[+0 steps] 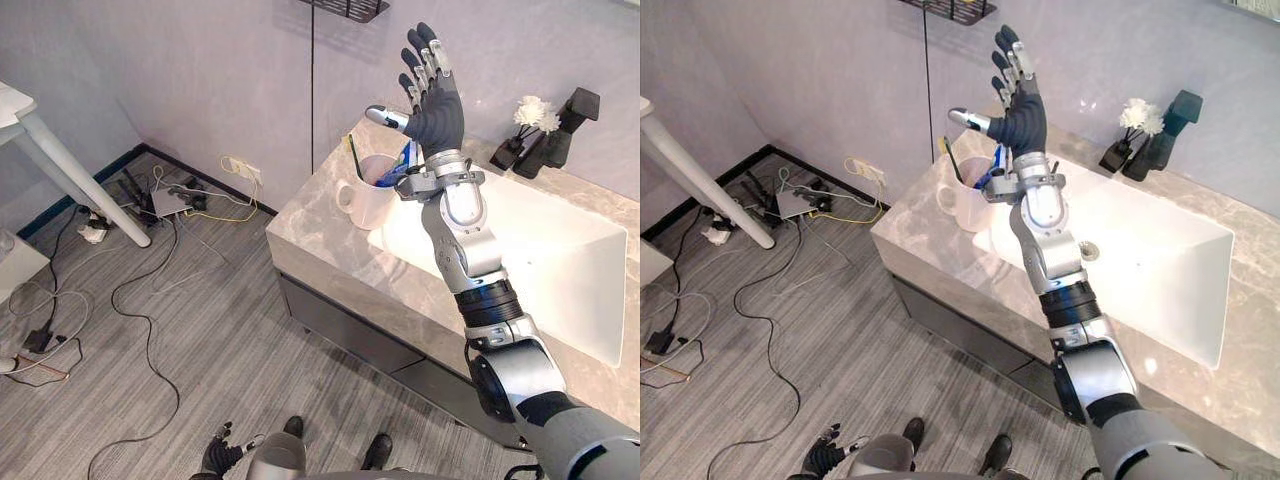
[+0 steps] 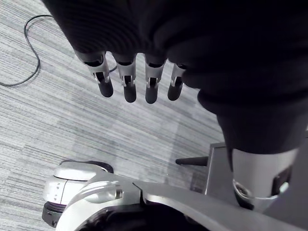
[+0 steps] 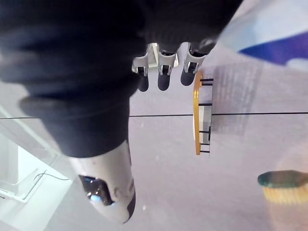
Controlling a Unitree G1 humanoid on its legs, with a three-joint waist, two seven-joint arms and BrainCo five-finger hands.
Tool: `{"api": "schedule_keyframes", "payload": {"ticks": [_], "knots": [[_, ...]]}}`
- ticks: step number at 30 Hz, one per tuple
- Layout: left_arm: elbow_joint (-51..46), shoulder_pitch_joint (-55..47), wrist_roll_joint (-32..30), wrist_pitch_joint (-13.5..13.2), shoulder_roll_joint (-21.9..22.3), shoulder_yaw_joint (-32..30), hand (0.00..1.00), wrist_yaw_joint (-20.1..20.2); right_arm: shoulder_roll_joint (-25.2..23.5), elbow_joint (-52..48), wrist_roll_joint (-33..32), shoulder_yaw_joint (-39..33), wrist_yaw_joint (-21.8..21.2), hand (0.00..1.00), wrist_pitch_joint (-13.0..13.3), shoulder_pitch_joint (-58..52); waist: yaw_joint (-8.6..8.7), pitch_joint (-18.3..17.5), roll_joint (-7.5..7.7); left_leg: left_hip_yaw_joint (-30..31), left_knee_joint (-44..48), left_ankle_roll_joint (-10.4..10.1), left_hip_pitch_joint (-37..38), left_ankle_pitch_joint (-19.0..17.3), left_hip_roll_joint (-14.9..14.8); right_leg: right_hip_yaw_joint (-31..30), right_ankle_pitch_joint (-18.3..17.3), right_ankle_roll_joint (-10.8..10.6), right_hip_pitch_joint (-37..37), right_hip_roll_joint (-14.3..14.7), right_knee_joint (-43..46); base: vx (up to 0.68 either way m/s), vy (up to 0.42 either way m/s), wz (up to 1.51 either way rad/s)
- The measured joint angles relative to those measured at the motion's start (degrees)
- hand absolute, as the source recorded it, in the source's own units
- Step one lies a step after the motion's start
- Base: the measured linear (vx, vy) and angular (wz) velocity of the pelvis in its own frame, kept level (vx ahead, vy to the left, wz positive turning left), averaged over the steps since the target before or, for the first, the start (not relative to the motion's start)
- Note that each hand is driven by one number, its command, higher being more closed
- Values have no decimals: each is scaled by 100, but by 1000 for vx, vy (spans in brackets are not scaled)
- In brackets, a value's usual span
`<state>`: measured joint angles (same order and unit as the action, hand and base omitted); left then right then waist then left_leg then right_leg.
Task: Organize washtable
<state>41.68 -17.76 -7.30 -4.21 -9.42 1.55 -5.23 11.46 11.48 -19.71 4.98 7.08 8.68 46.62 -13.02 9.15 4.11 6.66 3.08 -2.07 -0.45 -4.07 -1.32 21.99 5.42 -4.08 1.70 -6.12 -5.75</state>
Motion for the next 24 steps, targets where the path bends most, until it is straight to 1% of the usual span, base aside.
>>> {"api": "schedule_keyframes", "payload": {"ticks": [3, 4, 8, 11, 12, 14, 16, 18, 21, 24], "knots": [[7, -25, 4, 1, -14, -1, 0, 0, 2, -169, -58, -70, -5, 0, 3, -15, 53, -15, 20, -19, -36, 3, 27, 8, 20, -11, 0, -1, 5, -9, 0, 2, 7, -1], [11, -37, 13, 1, -16, -2, 0, -2, 3, -226, -73, -69, -73, 0, 25, -17, 106, -17, 22, -23, -43, 3, 33, 8, 19, -13, 0, -1, 5, -14, 0, 0, 0, 0], [15, -36, 16, 7, -17, -2, 0, -1, 8, -421, -123, -70, -119, 0, 111, -119, 130, -17, 23, -57, -71, 3, 66, 8, 17, -25, 0, -1, 5, -11, 0, 1, 13, -5], [39, -35, 17, 10, -18, -2, 0, -1, 9, -464, -193, -79, -123, 0, 117, -125, 169, -18, 22, -68, -75, 3, 75, 8, 16, -35, 0, -1, 5, -10, 0, 0, 0, 0], [46, -35, 18, 10, -18, -2, 0, -1, 9, -564, -253, -94, -123, 0, 120, -134, 208, -18, 22, -71, -78, 3, 77, 8, 15, -38, 0, -1, 6, -9, 0, 0, 0, 0], [60, -35, 20, 12, -19, -2, 0, -1, 7, -804, -295, -147, -126, 0, 173, -221, 223, -43, 22, -73, -84, 3, 79, 8, 1, -41, 0, -1, 6, -8, 0, 0, 0, 0], [79, -74, 19, 43, -18, -1, 0, 2, 7, -1041, -354, -257, -181, 0, 228, -379, 262, -163, 23, -86, -109, 3, 100, 8, -2, -58, -1, -1, 8, -9, -1, 5, 5, -2], [81, -83, 18, 60, -19, -2, 0, 3, 11, -1201, -441, -342, -213, 0, 248, -424, 280, -179, 24, -147, -113, 3, 131, 7, -5, -115, -1, -1, 10, -9, 0, -7, 15, -12], [94, -85, 18, 61, -19, -4, 0, 8, 26, -1574, -521, -652, -225, 0, 375, -635, 310, -193, 22, -177, -114, 3, 142, 7, -12, -163, 0, -2, 9, -6, -1, -19, 8, -5], [152, -101, 19, 71, -16, -8, 0, 10, 32, -2052, -561, -974, -227, 0, 460, -962, 346, -292, 15, -198, -135, 3, 161, 7, -30, -177, 0, -2, 9, -6, -1, -8, 3, -2]]}}
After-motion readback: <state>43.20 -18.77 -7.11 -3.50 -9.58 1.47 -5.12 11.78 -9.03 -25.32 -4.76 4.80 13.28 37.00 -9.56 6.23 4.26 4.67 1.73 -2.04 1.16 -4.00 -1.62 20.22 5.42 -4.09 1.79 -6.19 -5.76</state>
